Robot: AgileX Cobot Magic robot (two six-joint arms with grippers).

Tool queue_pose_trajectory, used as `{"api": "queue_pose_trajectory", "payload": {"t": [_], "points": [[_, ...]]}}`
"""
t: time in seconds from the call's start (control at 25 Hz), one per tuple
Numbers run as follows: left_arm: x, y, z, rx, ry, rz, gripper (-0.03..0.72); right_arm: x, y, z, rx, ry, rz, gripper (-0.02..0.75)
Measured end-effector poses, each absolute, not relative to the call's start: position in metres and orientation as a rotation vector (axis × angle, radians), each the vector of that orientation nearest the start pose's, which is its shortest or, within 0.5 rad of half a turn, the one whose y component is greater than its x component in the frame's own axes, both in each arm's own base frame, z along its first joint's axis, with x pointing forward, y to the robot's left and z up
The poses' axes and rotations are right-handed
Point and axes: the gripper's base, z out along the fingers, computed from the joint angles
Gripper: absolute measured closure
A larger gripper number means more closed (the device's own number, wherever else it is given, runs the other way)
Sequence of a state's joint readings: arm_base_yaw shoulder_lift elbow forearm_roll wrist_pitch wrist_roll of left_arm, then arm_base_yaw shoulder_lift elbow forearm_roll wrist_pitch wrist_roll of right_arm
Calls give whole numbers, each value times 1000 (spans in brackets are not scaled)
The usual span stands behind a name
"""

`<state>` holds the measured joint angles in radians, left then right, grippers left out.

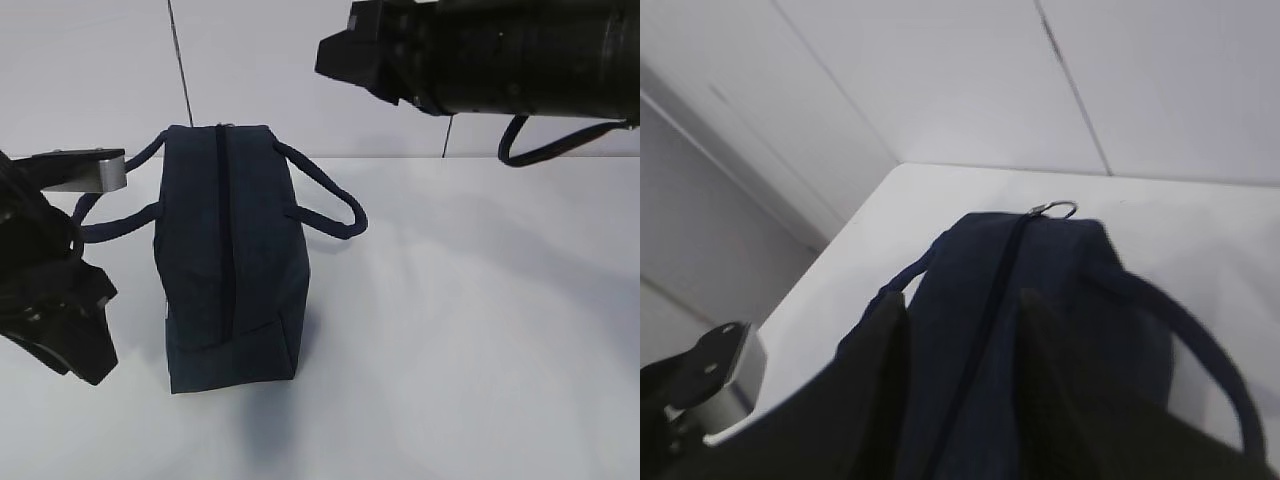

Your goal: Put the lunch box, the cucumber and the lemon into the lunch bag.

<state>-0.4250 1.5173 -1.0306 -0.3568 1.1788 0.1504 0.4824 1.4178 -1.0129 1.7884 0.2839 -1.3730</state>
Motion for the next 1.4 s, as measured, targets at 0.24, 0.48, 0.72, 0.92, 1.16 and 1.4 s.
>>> {"api": "queue_pose_trajectory", "payload": {"t": [0.24,0.48,0.72,0.92,1.16,1.4], "points": [[230,-132,246,717,3087,-443,416,262,176,320,-405,1982,1057,489],[233,-130,249,735,3071,-396,416,251,168,301,-591,2197,981,489],[239,-133,261,719,3030,-398,416,245,160,292,-710,2376,836,489],[246,-136,273,675,2994,-408,416,245,151,301,-770,2498,671,489],[257,-143,306,603,2901,-472,416,239,134,307,-816,2697,442,489],[279,-154,329,488,2848,-509,340,236,113,303,-698,2868,151,455]]}}
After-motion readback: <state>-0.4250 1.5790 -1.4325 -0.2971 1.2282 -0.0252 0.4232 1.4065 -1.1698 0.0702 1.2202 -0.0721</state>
